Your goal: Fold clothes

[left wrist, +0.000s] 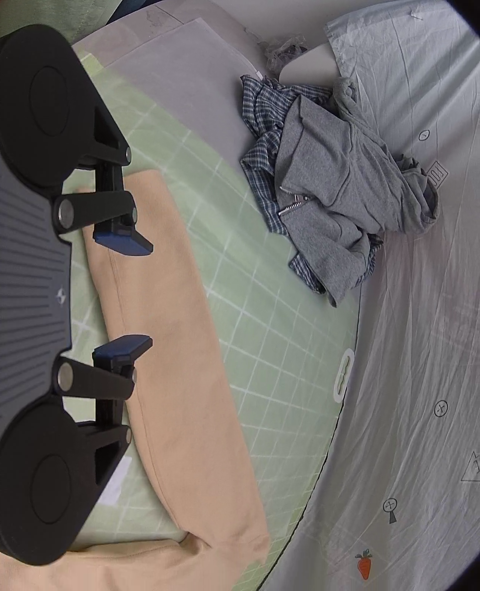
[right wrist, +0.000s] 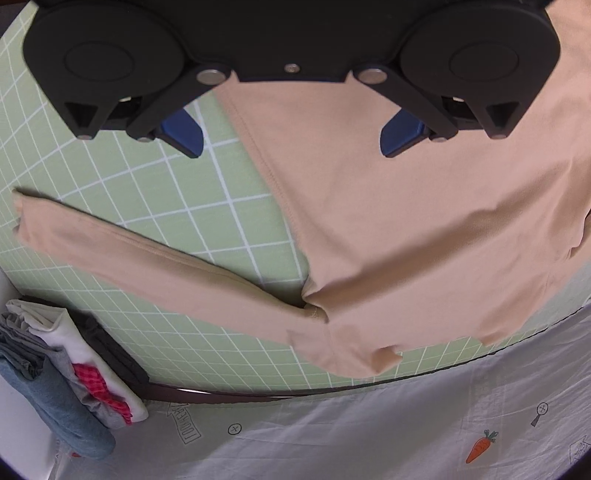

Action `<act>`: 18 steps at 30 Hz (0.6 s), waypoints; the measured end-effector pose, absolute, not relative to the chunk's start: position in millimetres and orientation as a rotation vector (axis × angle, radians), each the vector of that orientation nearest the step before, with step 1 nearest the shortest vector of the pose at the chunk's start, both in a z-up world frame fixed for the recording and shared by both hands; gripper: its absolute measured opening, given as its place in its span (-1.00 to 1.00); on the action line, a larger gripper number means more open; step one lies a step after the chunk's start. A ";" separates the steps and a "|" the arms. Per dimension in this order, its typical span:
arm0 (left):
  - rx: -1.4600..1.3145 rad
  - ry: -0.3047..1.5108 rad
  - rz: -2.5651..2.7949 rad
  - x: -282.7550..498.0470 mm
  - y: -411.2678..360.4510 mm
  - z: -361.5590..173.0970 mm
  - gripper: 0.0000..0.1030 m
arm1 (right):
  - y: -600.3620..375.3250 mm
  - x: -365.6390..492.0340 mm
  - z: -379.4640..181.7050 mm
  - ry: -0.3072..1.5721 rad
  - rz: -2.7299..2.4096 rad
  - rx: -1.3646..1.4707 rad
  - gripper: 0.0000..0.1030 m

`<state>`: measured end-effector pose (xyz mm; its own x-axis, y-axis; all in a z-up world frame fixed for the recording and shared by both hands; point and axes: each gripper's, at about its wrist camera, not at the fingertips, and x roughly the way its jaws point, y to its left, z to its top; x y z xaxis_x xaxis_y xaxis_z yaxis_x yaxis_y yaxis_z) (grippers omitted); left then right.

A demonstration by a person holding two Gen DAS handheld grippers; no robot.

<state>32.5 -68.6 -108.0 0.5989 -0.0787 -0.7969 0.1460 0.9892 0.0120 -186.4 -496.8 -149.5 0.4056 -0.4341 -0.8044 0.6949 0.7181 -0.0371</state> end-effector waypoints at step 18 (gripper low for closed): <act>0.260 0.935 -0.446 111.2 -309.7 -119.9 0.26 | -630.8 -26.2 -161.5 0.875 -0.560 0.220 1.00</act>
